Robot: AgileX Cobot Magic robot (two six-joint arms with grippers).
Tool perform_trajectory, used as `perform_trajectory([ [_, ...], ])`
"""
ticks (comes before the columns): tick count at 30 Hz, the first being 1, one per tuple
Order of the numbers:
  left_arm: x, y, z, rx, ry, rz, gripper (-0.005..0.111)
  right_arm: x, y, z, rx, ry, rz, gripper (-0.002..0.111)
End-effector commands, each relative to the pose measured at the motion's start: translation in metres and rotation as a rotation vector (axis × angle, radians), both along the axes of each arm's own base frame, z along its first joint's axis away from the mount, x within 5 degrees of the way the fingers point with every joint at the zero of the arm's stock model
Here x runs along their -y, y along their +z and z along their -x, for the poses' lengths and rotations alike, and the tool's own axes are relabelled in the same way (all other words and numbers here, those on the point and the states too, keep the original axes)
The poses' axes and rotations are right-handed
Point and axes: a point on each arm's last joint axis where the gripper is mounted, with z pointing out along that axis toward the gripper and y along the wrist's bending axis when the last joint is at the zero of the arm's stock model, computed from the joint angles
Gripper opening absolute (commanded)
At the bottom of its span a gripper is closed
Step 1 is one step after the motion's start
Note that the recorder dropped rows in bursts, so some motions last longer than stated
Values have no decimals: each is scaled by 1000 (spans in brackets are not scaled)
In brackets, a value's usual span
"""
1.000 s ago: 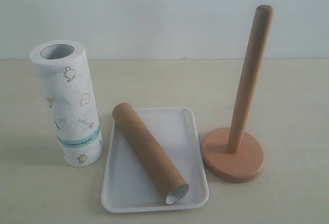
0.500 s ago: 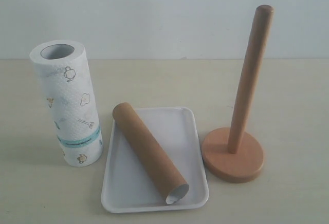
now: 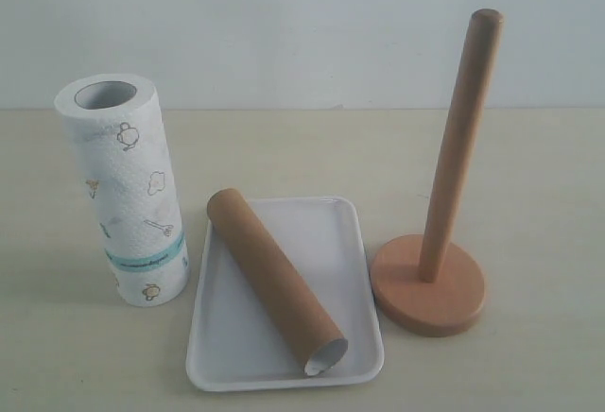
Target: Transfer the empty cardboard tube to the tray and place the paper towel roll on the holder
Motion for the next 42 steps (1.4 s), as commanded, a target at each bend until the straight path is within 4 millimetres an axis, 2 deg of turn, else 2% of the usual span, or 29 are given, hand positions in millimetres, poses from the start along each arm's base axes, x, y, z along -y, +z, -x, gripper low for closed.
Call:
perform_trajectory([
  [1, 0, 1, 0, 15, 1, 7, 4, -2, -34, -2, -95, 11, 4, 0],
  [8, 0, 1, 0, 15, 1, 7, 4, -2, -74, 11, -109, -8, -21, 0],
  [12, 0, 1, 0, 15, 1, 7, 4, -4, -92, 17, -109, 14, -113, 0],
  [18, 0, 1, 0, 15, 1, 7, 4, -15, -107, 23, -134, 151, -275, 0],
  [22, 0, 1, 0, 15, 1, 7, 4, -21, -110, 24, -164, 221, -261, 0],
  [34, 0, 1, 0, 15, 1, 7, 4, -24, -109, 25, -167, 255, -314, 0],
  [37, 0, 1, 0, 15, 1, 7, 4, -20, -106, 24, -107, 240, -385, 0],
  [40, 0, 1, 0, 15, 1, 7, 4, -19, -107, 23, -21, 231, -343, 0],
  [42, 0, 1, 0, 15, 1, 7, 4, -17, -101, 25, 61, 221, -306, 0],
])
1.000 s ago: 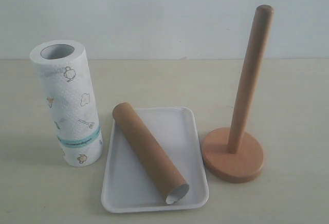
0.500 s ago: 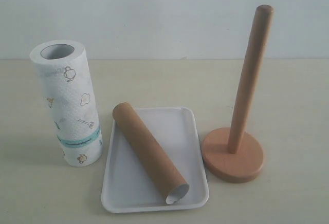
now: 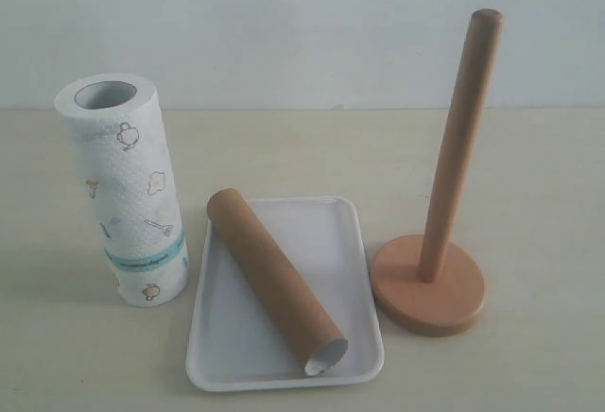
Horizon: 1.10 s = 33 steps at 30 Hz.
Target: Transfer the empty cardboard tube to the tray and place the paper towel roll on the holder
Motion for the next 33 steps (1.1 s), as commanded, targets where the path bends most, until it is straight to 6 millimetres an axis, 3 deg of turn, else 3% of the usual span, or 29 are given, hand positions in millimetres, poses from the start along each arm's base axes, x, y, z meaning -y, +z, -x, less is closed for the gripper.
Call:
perform_trajectory([
  [1, 0, 1, 0, 15, 1, 7, 4, 6, 9, 1, 160, -79, 36, 0],
  [11, 0, 1, 0, 15, 1, 7, 4, 20, 9, 0, 170, -251, 74, 0],
  [13, 0, 1, 0, 15, 1, 7, 4, 29, 1, -2, 68, -333, 28, 0],
  [22, 0, 1, 0, 15, 1, 7, 4, 37, -44, 0, -433, -394, 250, 0],
  [33, 0, 1, 0, 15, 1, 7, 4, 37, -45, 1, -430, -397, 252, 0],
])
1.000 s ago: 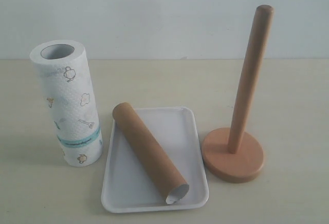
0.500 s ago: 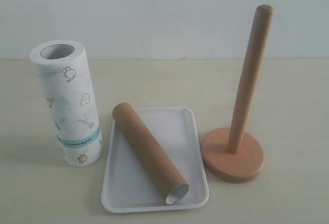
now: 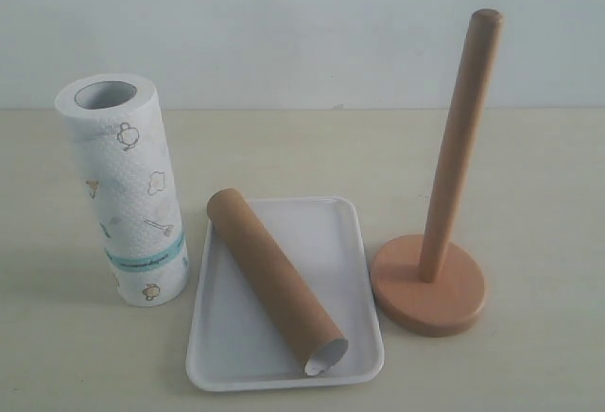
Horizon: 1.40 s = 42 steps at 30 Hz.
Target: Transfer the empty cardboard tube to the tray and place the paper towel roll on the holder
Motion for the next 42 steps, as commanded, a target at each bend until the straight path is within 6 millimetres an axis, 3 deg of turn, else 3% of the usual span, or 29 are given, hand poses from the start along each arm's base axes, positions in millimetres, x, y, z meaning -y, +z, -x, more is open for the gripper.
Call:
perform_trajectory([
  [1, 0, 1, 0, 15, 1, 7, 4, 0, 1, 1, 18, -4, 9, 0],
  [36, 1, 0, 0, 1, 5, 41, 4, -1, 1, 1, 19, 21, 4, 0],
  [42, 1, 48, 7, 122, 1, 144, 4, -1, 1, 1, 20, 21, 4, 0],
])
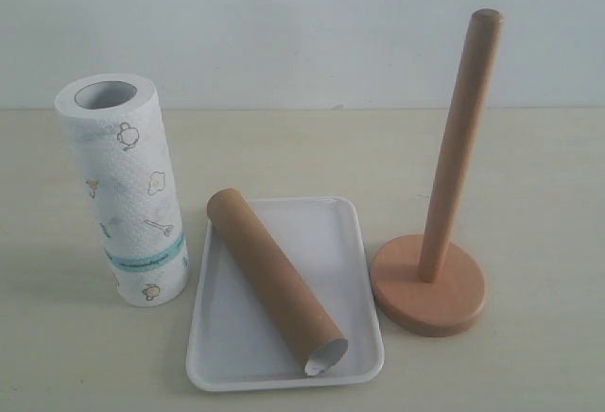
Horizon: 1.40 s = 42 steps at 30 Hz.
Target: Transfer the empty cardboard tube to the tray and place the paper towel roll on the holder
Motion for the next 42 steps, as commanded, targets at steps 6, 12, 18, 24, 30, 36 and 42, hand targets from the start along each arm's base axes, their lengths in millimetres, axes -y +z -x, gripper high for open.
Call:
perform_trajectory([
  [6, -1, 63, 11, 242, -2, 125, 4, 0, 1, 0, 10, 1, 2, 0],
  [12, -2, 70, 11, 329, 5, 140, 4, 0, 1, 0, 10, 1, 2, 0],
  [18, -5, 86, 15, 502, 18, 173, 4, 0, 1, 0, 10, 1, 2, 0],
  [24, -12, 116, 30, 866, 40, 283, 4, 0, 1, 0, 10, 1, 2, 0],
  [30, -16, 141, 23, 1019, 83, 364, 4, 0, 1, 0, 10, 1, 2, 0],
  [36, -3, 135, -46, 716, 102, 262, 4, 0, 1, 0, 10, 1, 2, 0],
  [42, 16, 85, -113, 363, 47, 103, 4, 0, 1, 0, 10, 1, 2, 0],
])
